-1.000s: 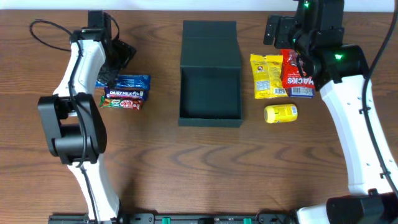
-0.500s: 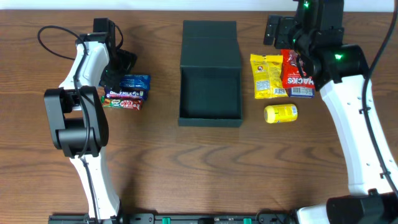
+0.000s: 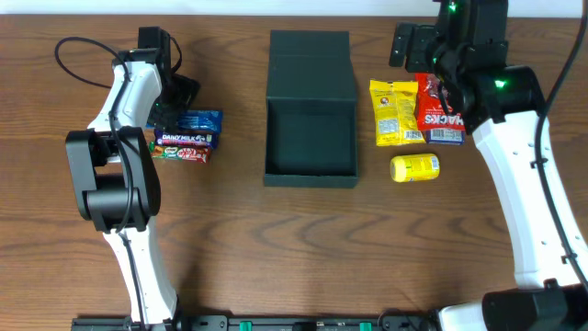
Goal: Pack container
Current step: 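Grasp the blue Oreo bar from the top of the stack with the left gripper, then carry the blue Oreo bar into the box and lower it with the left gripper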
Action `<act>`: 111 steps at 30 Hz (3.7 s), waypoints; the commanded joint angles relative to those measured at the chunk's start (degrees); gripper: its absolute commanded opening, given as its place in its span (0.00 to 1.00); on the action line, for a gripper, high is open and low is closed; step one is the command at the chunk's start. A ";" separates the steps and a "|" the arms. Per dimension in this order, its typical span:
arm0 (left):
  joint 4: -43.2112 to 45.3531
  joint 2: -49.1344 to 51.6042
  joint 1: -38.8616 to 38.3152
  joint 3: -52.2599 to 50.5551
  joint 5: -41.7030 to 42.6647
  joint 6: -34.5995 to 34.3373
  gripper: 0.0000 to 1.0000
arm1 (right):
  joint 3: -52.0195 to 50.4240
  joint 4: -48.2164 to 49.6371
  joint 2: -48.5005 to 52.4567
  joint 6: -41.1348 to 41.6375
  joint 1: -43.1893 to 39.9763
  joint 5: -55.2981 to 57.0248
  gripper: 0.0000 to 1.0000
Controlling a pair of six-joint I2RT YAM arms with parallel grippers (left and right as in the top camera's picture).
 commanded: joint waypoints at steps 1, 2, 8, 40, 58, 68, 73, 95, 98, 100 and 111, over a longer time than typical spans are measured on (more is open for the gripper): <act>0.02 1.64 -0.13 1.09 -1.51 -0.48 0.84 | -0.09 -0.39 0.28 1.03 -0.68 -0.22 0.99; 0.04 1.64 -0.13 1.09 -1.66 -0.48 0.85 | -0.09 -0.52 0.28 1.03 -0.68 -0.20 0.99; 0.00 1.64 -0.13 1.03 -2.19 -0.46 0.85 | -0.09 -0.98 0.28 1.03 -0.68 -0.20 0.99; -3.28 4.22 -0.11 0.92 -3.56 1.75 0.43 | -0.09 -1.03 0.28 1.03 -0.68 0.90 0.99; -14.60 3.85 -3.21 24.13 -1.99 1.57 0.08 | -0.07 -2.93 0.28 5.11 -8.17 2.38 0.99; -14.34 3.85 -15.78 26.34 3.54 -11.54 0.06 | -0.07 -8.28 0.28 8.11 -16.74 1.70 0.99; -13.38 3.85 -23.58 26.34 7.65 -24.96 0.06 | -0.07 -9.22 0.28 7.58 -19.45 1.73 0.99; -15.47 4.33 -38.71 25.62 -8.68 -44.30 0.05 | -0.07 -9.90 0.28 4.85 -20.92 1.70 0.99; -15.61 5.01 -38.73 25.57 -8.50 -45.09 0.06 | -0.07 -9.92 0.28 4.83 -20.92 1.70 0.99; -15.65 5.22 -38.73 25.42 -8.52 -45.75 0.06 | -0.07 -10.08 0.28 4.85 -20.92 1.70 0.99; -15.39 5.25 -38.66 21.92 -8.72 -47.19 0.06 | -0.07 -11.21 0.28 4.85 -20.92 1.70 0.99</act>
